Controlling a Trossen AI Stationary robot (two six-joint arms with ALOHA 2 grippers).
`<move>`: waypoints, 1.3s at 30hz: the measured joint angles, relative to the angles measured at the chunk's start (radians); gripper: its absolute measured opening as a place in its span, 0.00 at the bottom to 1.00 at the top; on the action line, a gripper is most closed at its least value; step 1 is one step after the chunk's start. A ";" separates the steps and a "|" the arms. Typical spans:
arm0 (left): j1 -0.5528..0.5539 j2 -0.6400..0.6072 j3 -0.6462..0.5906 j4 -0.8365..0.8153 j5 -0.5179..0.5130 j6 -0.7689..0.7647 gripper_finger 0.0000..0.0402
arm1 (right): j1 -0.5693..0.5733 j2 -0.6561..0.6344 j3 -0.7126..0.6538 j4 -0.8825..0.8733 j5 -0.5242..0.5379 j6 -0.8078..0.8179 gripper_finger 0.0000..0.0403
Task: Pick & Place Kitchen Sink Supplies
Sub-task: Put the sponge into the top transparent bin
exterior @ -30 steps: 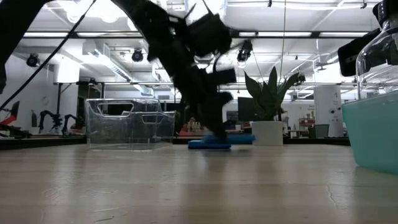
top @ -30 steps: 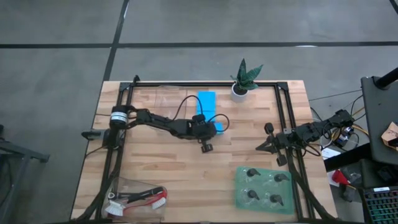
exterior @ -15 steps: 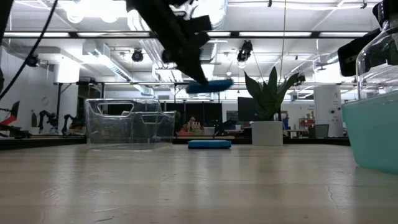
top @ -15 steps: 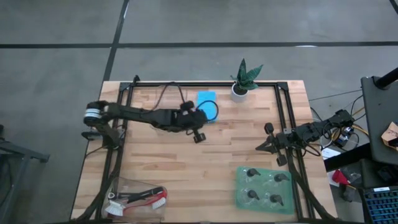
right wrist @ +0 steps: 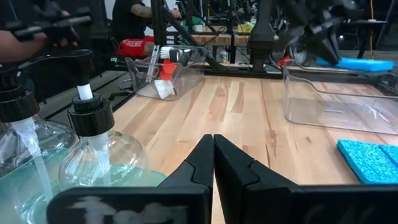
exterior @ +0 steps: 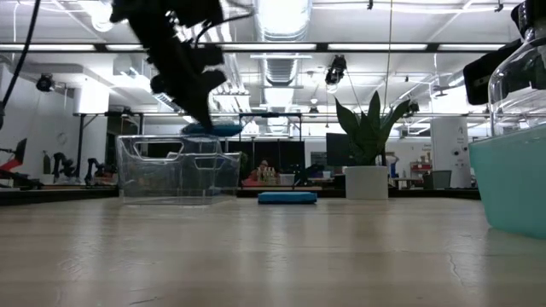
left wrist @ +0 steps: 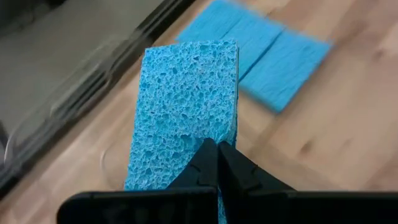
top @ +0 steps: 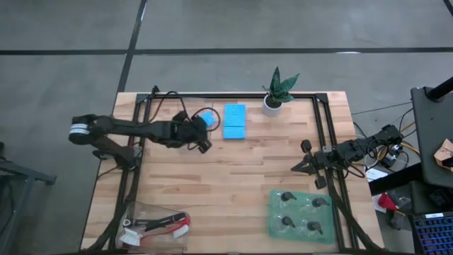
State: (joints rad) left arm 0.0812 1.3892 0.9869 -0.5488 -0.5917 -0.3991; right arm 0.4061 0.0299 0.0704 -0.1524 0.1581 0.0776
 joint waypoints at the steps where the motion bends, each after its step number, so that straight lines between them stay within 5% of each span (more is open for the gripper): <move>1: 0.009 -0.014 -0.032 0.009 -0.002 -0.017 0.00 | 0.000 -0.001 0.000 0.000 0.000 0.000 0.02; 13: 0.095 -0.072 -0.234 0.114 0.128 -0.125 0.01 | 0.000 -0.002 0.000 0.000 0.000 0.000 0.02; 26: 0.098 -0.086 -0.229 0.155 0.128 -0.126 0.21 | 0.000 -0.002 0.000 0.000 0.000 0.000 0.02; 31: 0.092 -0.092 -0.176 0.271 0.120 -0.016 0.29 | 0.000 -0.001 0.000 0.000 0.000 0.000 0.02; 39: 0.087 -0.036 -0.133 0.619 0.372 0.169 0.32 | 0.000 -0.001 0.000 0.000 0.000 0.000 0.02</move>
State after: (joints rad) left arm 0.1680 1.3527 0.8540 0.0704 -0.2200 -0.2302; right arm 0.4064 0.0287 0.0704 -0.1520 0.1577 0.0776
